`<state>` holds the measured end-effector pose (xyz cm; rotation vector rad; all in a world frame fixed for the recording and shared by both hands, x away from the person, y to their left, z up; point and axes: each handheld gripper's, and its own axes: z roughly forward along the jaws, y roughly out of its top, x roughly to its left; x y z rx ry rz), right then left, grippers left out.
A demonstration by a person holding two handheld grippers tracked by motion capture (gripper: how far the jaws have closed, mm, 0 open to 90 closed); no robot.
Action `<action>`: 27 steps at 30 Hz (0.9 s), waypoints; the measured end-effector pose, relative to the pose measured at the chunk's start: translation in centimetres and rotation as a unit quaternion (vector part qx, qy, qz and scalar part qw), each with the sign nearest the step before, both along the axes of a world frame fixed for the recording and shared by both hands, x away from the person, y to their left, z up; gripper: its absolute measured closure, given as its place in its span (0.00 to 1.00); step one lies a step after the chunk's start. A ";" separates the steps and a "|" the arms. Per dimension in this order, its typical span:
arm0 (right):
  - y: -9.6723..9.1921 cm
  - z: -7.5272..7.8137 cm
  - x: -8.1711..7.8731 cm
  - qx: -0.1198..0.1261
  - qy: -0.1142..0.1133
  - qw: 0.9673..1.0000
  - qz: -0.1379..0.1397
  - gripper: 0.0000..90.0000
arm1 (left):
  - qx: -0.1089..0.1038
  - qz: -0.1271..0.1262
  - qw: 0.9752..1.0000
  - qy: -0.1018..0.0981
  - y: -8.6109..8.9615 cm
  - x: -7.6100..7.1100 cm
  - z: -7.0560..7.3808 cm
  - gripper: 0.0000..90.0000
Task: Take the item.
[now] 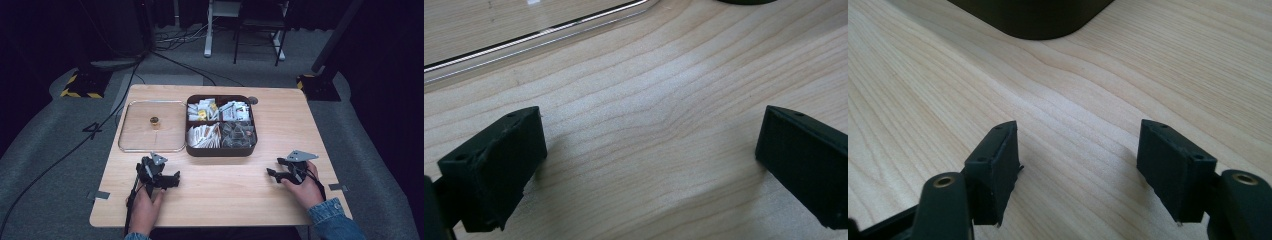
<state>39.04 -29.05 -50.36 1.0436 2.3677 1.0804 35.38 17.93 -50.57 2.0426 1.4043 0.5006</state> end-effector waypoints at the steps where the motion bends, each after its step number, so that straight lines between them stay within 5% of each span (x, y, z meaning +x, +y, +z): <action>1: 0.0 0.0 0.0 0.000 0.000 1.000 0.000 0.37 | 0.000 0.000 1.000 0.000 0.0 0.0 0.0 0.00; 18: 0.0 0.0 0.1 0.001 0.001 1.000 0.001 0.37 | 0.002 0.000 1.000 0.001 0.0 -0.1 0.0 0.00; 27: -0.4 0.1 0.1 0.016 0.003 1.000 -0.001 0.48 | 0.002 -0.001 1.000 0.001 0.0 0.0 0.0 0.00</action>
